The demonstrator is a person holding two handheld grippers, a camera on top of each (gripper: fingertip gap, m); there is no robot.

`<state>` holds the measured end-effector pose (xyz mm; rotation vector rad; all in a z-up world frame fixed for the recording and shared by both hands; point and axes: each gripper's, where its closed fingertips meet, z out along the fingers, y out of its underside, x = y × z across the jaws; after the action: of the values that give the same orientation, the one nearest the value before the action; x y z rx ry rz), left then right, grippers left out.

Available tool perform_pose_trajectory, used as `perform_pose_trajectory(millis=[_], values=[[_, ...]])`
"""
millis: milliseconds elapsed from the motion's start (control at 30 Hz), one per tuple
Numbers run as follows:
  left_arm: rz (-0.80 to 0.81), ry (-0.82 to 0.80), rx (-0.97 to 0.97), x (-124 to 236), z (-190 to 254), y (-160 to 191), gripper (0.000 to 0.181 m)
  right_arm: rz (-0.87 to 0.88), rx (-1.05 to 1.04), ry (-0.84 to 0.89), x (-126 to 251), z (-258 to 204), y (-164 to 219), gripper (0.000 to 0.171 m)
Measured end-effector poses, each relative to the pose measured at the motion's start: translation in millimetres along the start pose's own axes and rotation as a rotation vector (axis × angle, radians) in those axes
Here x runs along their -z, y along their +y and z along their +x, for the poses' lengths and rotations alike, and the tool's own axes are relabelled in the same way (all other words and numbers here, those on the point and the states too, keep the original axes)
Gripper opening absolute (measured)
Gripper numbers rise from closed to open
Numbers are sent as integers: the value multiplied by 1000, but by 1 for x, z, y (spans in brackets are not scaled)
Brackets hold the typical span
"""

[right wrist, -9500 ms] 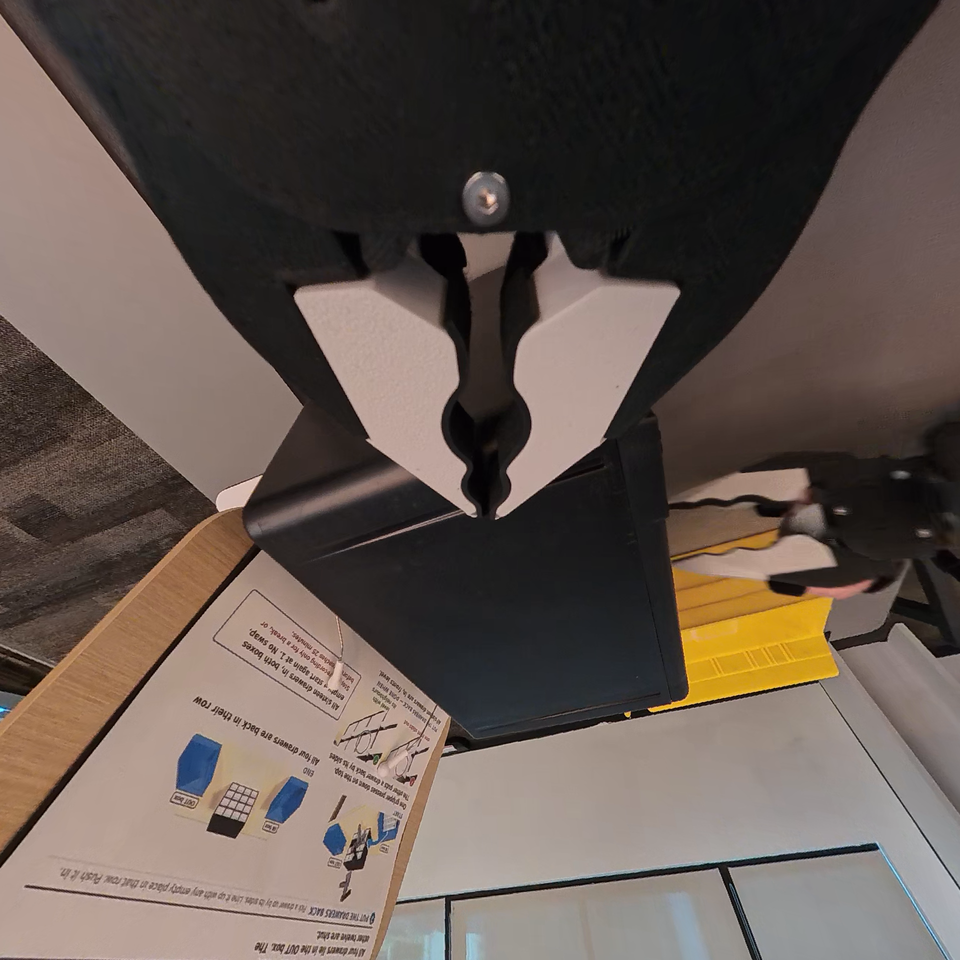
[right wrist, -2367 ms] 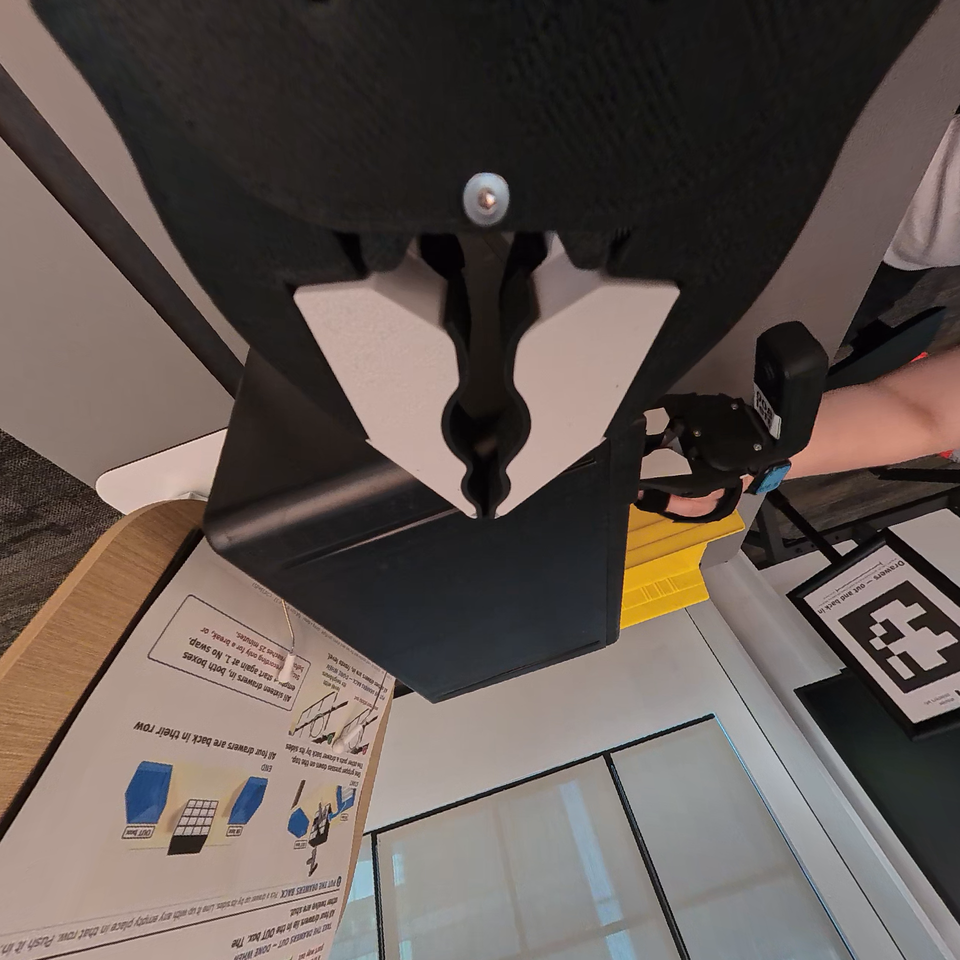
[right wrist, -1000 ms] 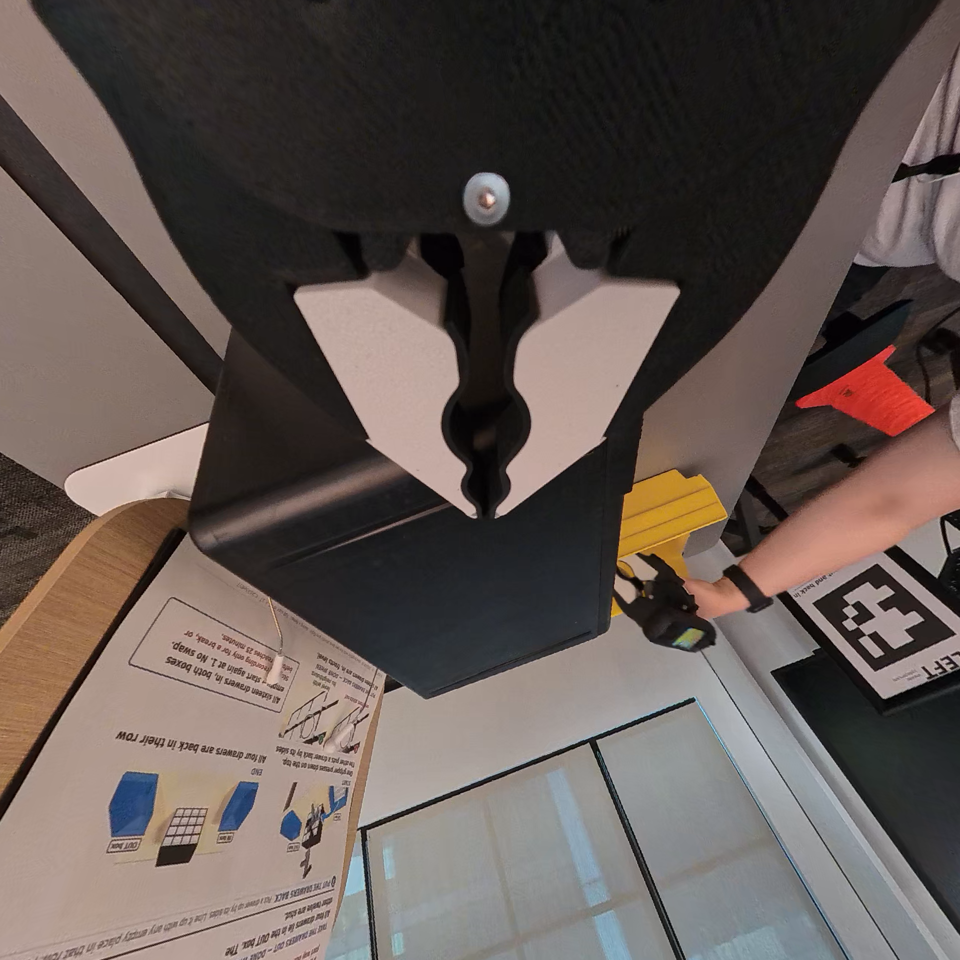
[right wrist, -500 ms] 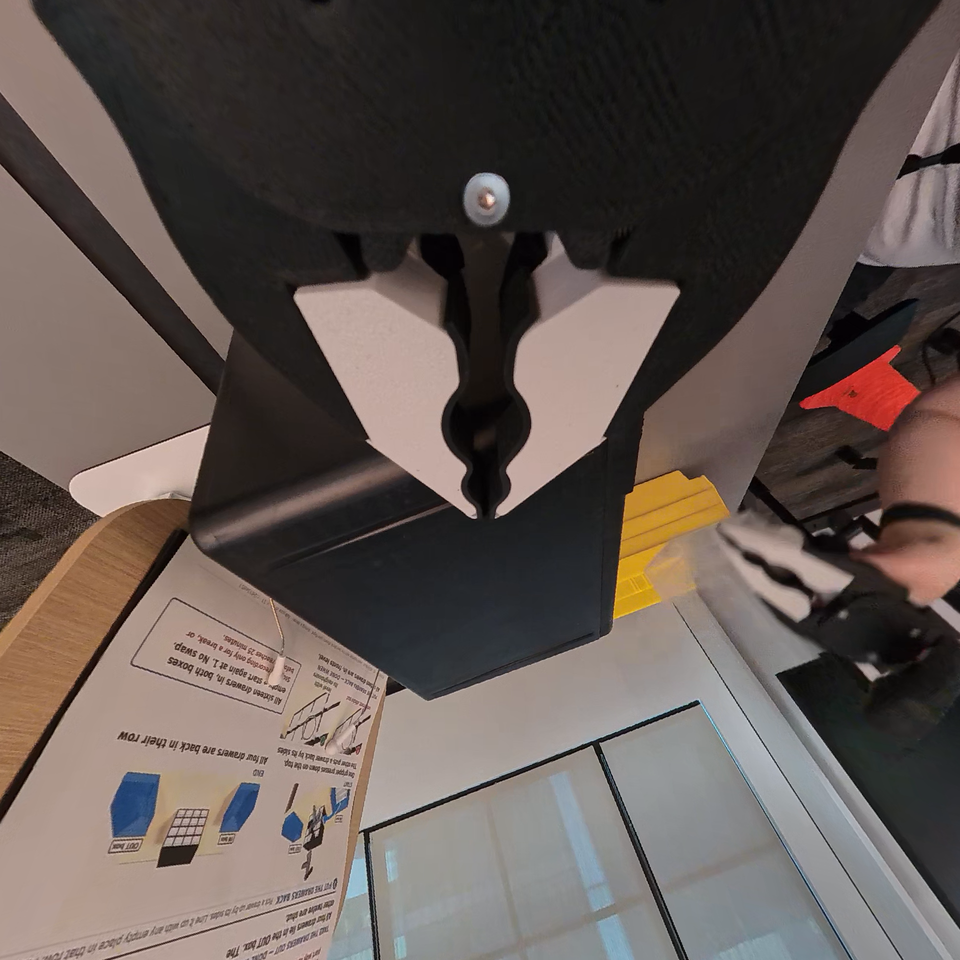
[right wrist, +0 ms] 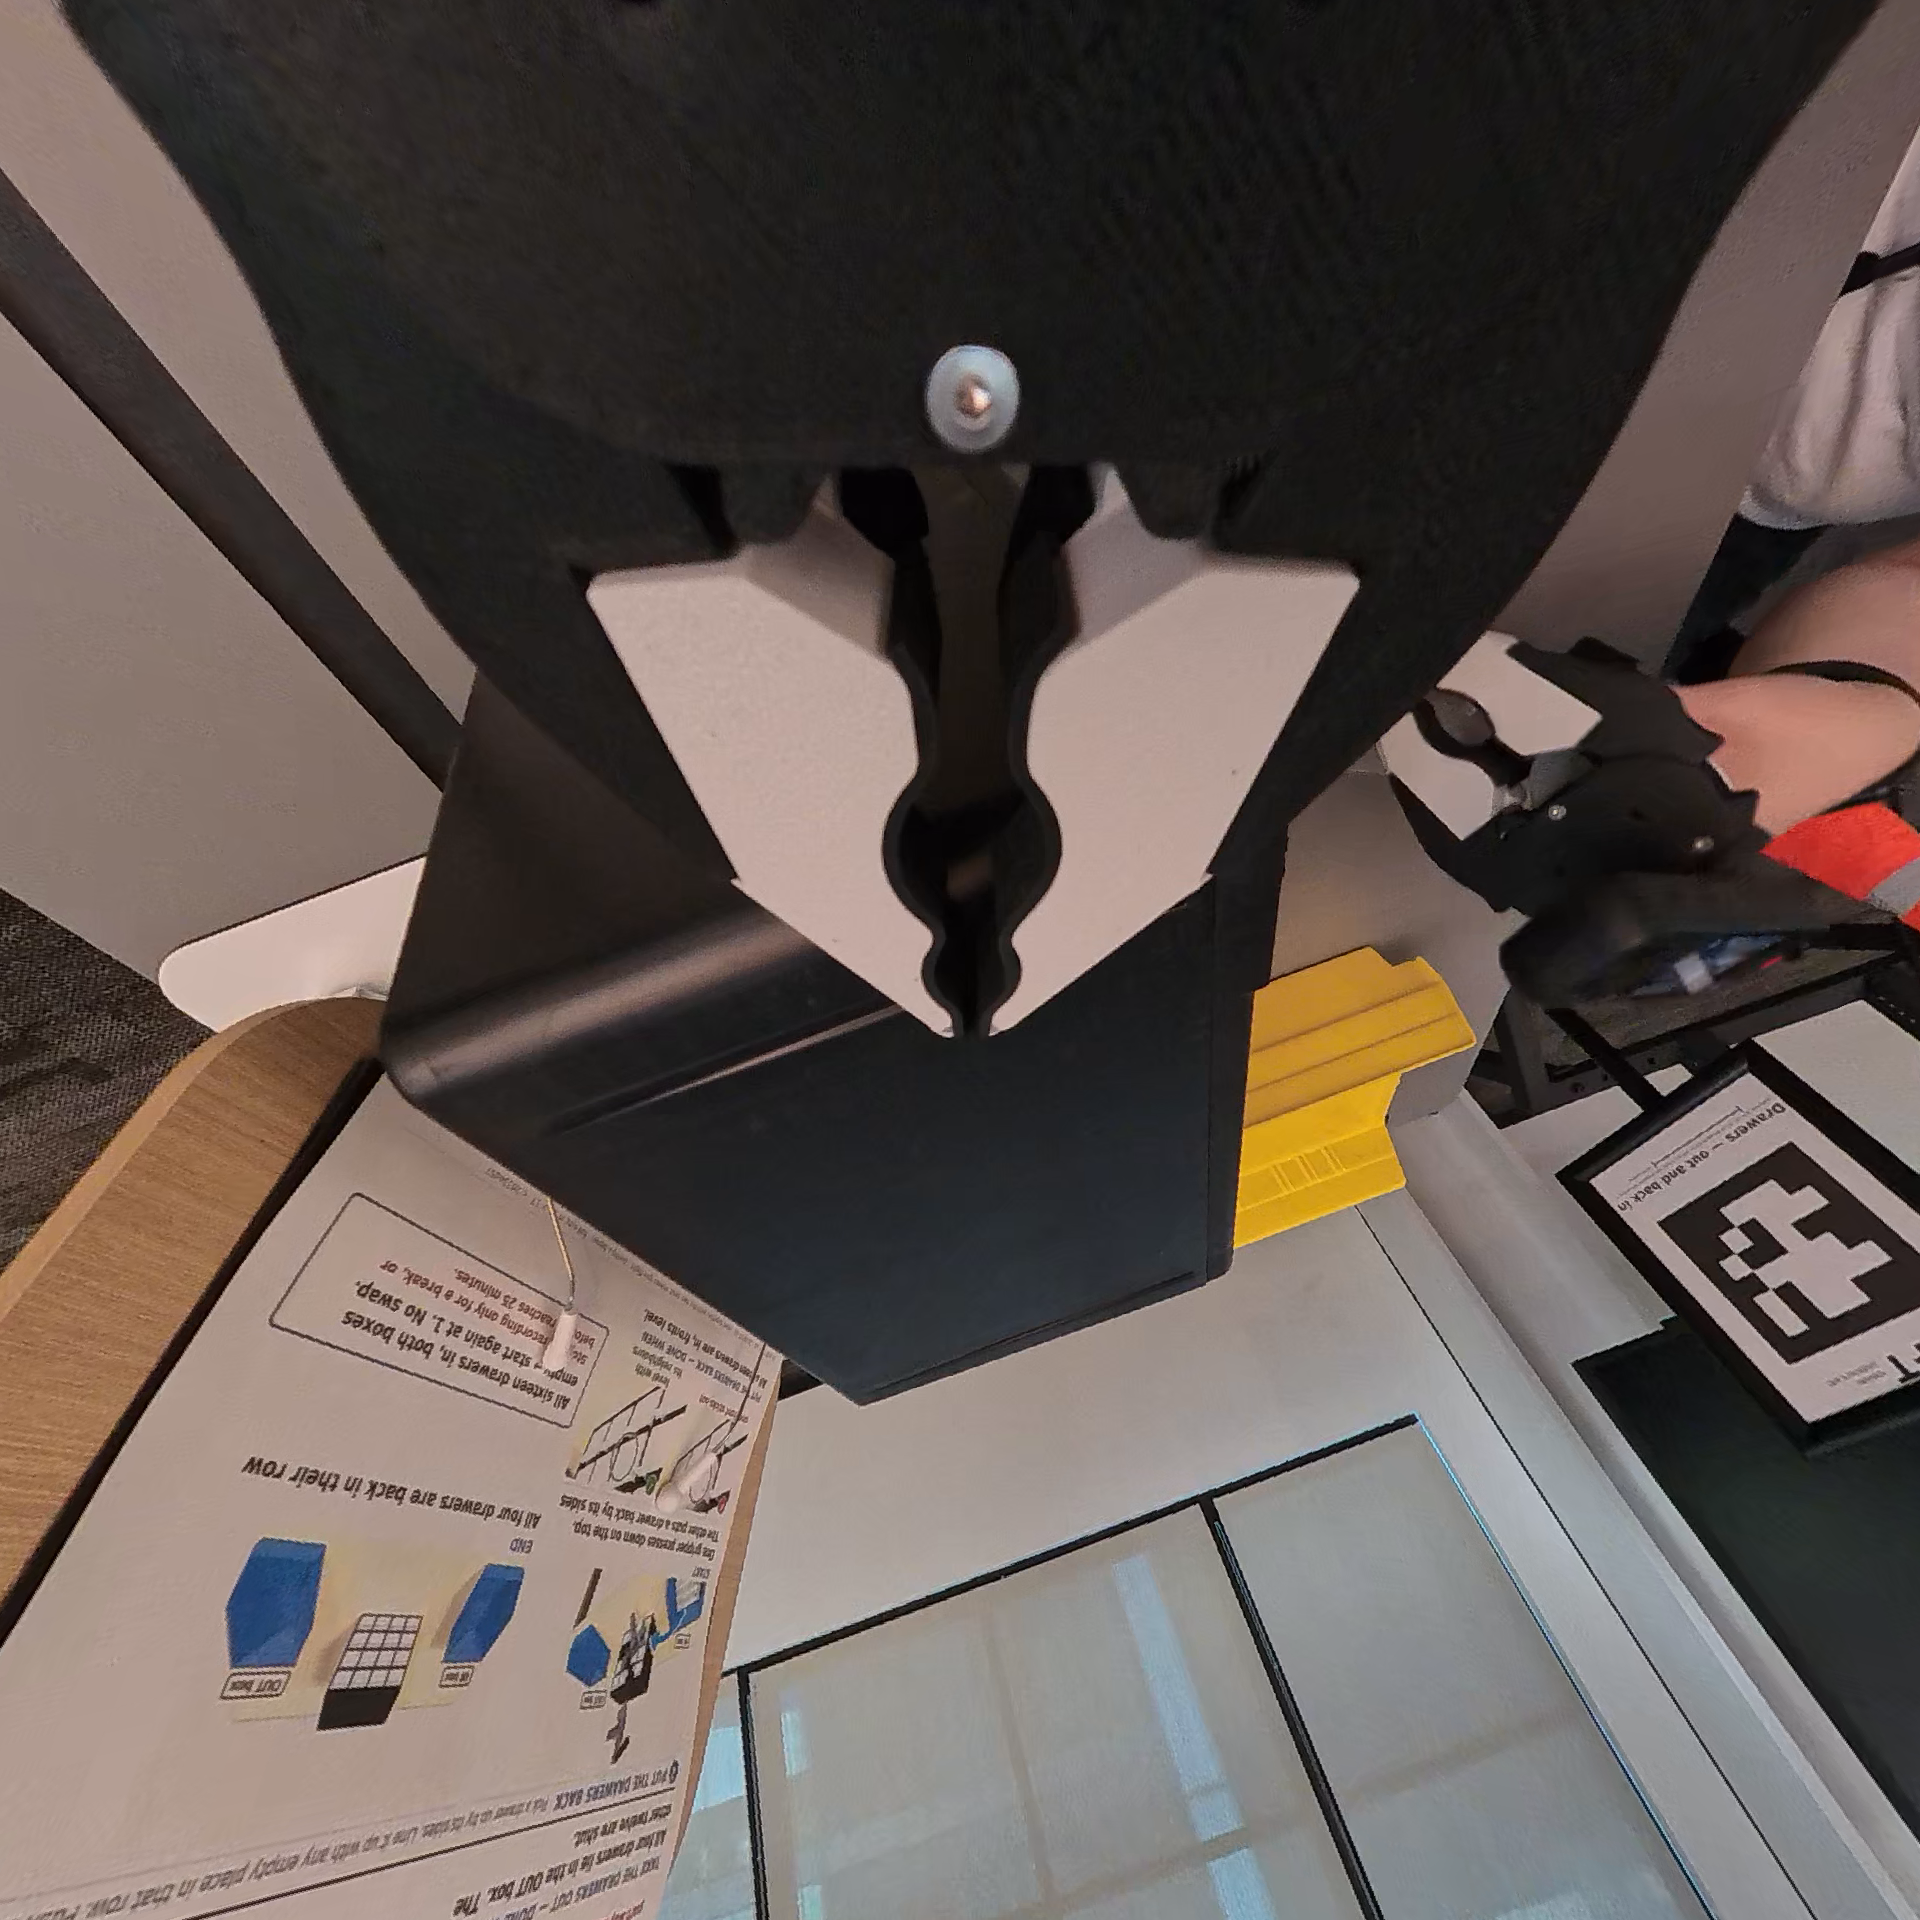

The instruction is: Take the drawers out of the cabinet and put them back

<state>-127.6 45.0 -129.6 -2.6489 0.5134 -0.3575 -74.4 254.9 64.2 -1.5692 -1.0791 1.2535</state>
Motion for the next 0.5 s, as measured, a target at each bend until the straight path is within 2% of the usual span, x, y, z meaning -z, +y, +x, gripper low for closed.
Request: perform_pose_trajectory(millis=[33,200,333,433,500], values=[[-10,-20,-8,-3,0,0,3,0,0,0,0,0,0,0],[-61,-32,-50,-20,8,4,4,1,-1,-2,0,0,0,0],[-28,-16,-79,-21,14,-1,8,3,-3,-5,0,0,0,0],[79,-46,-119,-3,14,-10,40,4,-5,-7,0,0,0,0],[218,-152,-153,18,4,-19,62,4,-4,-7,0,0,0,0]])
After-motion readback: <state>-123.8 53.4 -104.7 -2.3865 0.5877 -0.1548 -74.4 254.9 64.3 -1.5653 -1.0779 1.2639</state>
